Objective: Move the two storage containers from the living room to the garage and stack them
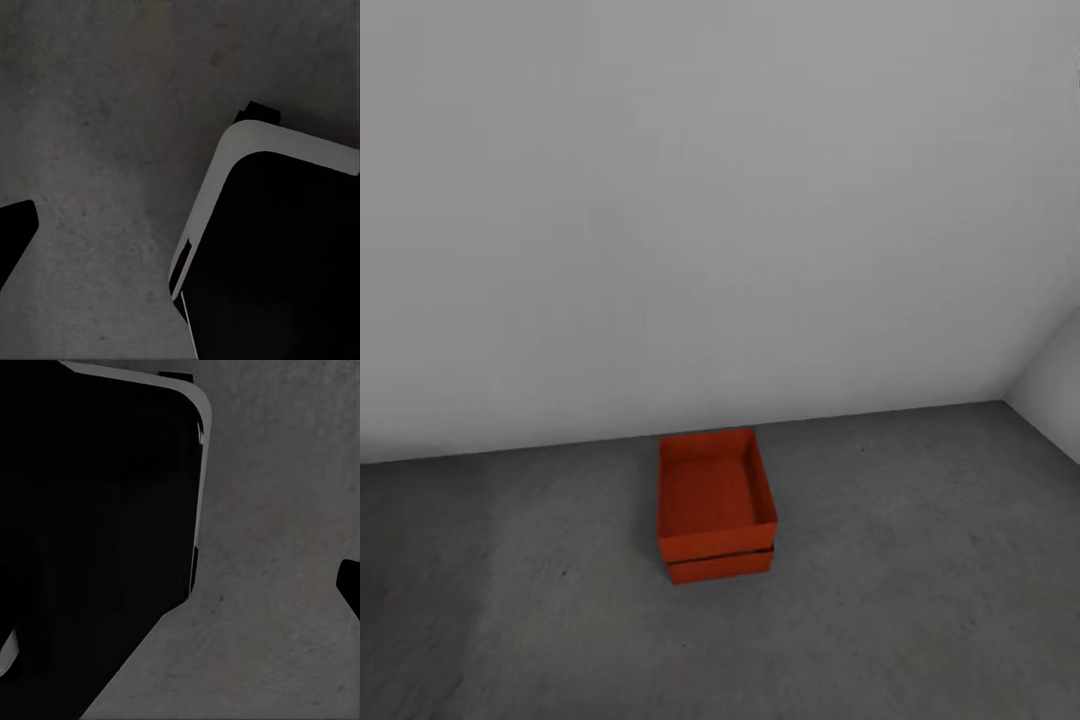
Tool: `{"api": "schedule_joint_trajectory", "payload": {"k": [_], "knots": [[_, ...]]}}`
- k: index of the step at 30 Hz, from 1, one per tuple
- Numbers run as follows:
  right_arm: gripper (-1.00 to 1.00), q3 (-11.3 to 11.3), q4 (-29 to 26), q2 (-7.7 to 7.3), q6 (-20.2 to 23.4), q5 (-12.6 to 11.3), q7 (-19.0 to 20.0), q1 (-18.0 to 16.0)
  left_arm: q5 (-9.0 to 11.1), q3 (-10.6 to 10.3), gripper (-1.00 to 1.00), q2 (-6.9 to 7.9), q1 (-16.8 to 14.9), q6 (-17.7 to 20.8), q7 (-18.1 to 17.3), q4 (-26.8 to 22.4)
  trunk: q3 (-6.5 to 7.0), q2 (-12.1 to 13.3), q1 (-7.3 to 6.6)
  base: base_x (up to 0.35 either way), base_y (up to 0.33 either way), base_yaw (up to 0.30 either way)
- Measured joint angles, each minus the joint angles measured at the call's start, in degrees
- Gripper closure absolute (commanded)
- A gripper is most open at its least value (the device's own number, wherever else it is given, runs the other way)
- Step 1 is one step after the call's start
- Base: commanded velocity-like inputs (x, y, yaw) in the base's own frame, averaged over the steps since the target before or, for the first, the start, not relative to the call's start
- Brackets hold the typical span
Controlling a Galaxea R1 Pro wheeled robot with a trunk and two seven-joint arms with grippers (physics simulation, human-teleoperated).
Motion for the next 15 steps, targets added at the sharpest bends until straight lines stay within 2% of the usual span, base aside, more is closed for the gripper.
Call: {"api": "schedule_joint_trajectory", "payload": {"k": [14, 15], "knots": [[-1.00, -0.20, 0.01, -0.10, -0.01, -0.54, -0.04, -0.02, 0.66, 0.29, -1.00, -0.38, 0.12, 0.47, -0.15, 0.20, 1.28, 0.00, 0.00, 0.000, 0.000, 0.000], [-1.00, -0.18, 0.01, -0.10, -0.01, -0.44, -0.03, -0.01, 0.94, 0.36, -1.00, -1.09, 2.27, 0.76, -0.16, 0.35, 1.37, 0.00, 0.00, 0.000, 0.000, 0.000]]}}
